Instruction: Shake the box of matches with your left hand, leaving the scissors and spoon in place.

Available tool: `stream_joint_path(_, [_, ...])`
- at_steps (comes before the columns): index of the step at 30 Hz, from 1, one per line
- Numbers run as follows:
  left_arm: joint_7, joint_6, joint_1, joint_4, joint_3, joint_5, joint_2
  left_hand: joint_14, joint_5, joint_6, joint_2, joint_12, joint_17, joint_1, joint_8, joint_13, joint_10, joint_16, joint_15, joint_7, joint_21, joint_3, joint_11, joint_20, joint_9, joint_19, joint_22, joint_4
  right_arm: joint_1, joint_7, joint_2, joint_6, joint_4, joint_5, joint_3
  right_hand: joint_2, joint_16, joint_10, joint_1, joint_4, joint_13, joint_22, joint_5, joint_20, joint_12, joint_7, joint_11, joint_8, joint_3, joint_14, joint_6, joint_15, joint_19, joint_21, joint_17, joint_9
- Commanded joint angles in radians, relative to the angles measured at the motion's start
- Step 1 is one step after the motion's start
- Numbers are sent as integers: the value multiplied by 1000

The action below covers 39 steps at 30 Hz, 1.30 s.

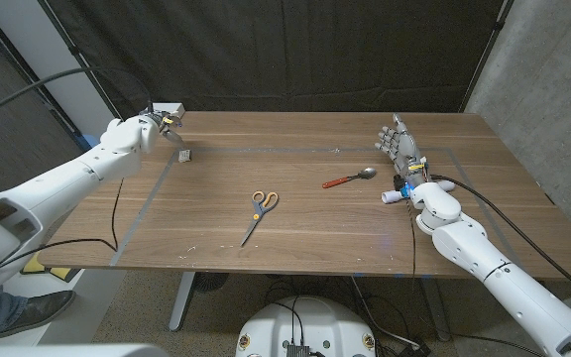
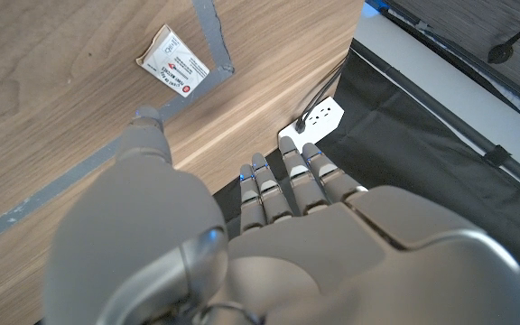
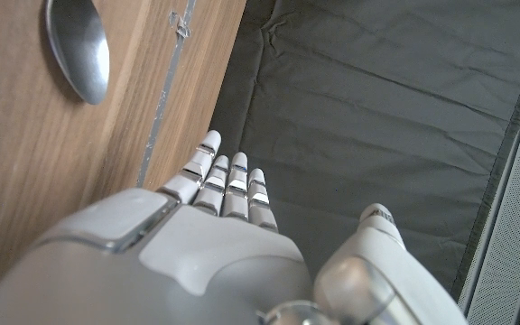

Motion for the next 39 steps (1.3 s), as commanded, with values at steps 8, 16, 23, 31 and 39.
stream_joint_path(8, [-19, -94, -121, 227, 99, 13, -87, 7, 9, 31, 4, 4, 8, 17, 7, 7, 19, -4, -85, -24, -1, 5, -7, 34, 5, -9, 8, -3, -7, -53, -4, -52, -53, -18, -2, 12, 11, 14, 2, -1, 4, 4, 4, 0, 7, 7, 0, 3, -2, 21, 10, -3, 27, -3, 2, 2])
stream_joint_path(16, [-41, -127, -153, 277, 141, 11, -105, 38, 7, 76, -3, 17, 6, 23, 17, 7, 73, 1, -104, -35, -7, -1, -15, 15, 5, -23, 7, -3, -4, -68, -4, -61, -65, -27, -2, 14, 16, 13, 1, 0, 5, 4, 4, 0, 6, 9, -1, 2, -3, 37, 10, 2, 36, -5, 3, 2])
stream_joint_path(23, [-92, -135, -163, 255, 165, 22, -94, 45, 5, 80, -10, 15, 5, 19, 16, 7, 75, 1, -107, -35, -6, -7, -18, 9, 4, -19, 6, -2, 11, -61, 0, -66, -57, -30, -8, 15, 15, 12, 1, -1, 5, 4, 4, 0, 5, 10, -1, 2, -3, 37, 11, 4, 37, -7, 3, 2])
stream_joint_path(31, [-85, -144, -169, 289, 179, 26, -112, 49, 5, 95, -17, 14, 4, 15, 19, 6, 82, -1, -106, -40, -4, -13, -24, 9, 4, -12, 6, 0, 13, -62, -2, -76, -62, -28, -9, 16, 14, 12, 1, -1, 5, 4, 3, 0, 5, 9, 0, 2, -3, 36, 11, 5, 37, -10, 4, 2])
stream_joint_path(39, [-67, -163, -179, 337, 196, 14, -136, 51, 5, 109, -18, 14, 3, 15, 21, 6, 92, -3, -107, -45, -4, -15, -29, 15, 4, -9, 5, 1, 7, -68, -6, -89, -74, -26, -8, 18, 13, 12, 2, -1, 5, 5, 3, 2, 5, 9, 0, 2, -3, 36, 11, 5, 38, -13, 4, 2])
